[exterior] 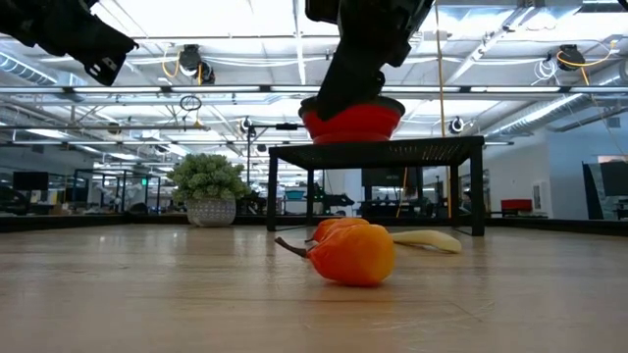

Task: Pick & Place Fruit
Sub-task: Put the orange pear into the red strainer bowl on the shelf

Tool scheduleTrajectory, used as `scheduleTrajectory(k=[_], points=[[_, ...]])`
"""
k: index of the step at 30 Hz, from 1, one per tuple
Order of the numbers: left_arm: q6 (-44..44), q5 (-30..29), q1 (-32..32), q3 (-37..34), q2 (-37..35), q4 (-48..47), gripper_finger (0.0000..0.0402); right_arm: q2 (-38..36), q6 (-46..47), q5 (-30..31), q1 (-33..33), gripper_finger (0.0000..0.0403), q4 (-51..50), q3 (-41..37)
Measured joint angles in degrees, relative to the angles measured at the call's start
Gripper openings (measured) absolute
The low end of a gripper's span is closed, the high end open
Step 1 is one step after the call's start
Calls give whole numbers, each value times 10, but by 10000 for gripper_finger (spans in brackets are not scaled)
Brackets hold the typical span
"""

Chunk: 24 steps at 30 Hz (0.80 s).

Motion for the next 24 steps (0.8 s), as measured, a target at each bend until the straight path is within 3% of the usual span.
scheduleTrajectory(k=[7,12,24], points=[[-12,0,0,-30,-1,12,20,0,27,3,-4,203,1,-2],[-9,6,0,-59,-11,70,9,0,42,3,-4,205,21,-32],[3,11,0,-96,-96,85,18,0,62,23,-22,208,58,-65]])
